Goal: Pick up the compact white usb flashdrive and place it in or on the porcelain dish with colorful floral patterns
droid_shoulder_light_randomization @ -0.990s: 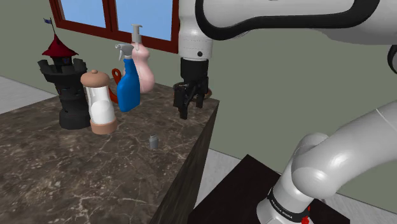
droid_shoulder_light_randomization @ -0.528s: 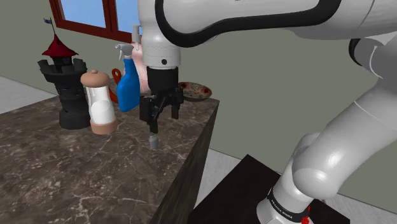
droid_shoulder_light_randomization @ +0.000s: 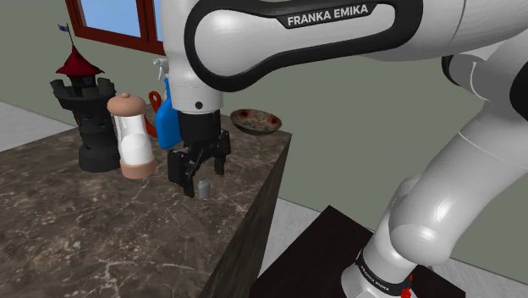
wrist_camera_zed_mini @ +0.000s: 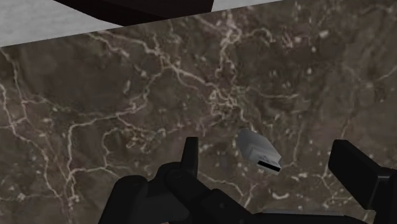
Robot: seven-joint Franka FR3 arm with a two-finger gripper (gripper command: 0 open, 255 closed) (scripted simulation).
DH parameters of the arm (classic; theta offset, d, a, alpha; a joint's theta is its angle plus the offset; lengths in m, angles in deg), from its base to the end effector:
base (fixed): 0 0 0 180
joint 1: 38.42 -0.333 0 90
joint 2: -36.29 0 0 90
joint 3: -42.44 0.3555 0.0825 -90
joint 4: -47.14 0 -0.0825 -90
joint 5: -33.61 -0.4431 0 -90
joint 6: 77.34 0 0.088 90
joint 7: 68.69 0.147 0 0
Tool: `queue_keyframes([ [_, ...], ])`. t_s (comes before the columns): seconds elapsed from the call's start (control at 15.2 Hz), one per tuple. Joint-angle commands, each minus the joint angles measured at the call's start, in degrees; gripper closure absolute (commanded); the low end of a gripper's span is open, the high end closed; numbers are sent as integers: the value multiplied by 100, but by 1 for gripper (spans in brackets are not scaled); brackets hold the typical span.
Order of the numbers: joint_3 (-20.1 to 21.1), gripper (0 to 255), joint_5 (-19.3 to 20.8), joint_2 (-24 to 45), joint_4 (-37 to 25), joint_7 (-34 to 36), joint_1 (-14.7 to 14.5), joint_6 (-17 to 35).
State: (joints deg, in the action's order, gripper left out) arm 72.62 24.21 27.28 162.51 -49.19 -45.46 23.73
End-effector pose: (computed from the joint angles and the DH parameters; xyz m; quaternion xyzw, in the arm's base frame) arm 0.4217 0.3579 0.4848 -0.9893 -0.1288 0.0680 0.0091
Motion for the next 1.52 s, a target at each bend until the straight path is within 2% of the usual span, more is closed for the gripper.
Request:
queue_keyframes([
  [0.0,15,0,-8,4,161,-4,-10,167],
  [0.53,19,0,-10,6,203,-5,-12,211],
  [0.59,19,255,-10,6,203,-5,-12,211],
  [1.19,19,255,-10,6,203,-5,-12,211],
  [1.45,-6,255,-15,-40,-63,5,-3,-96],
])
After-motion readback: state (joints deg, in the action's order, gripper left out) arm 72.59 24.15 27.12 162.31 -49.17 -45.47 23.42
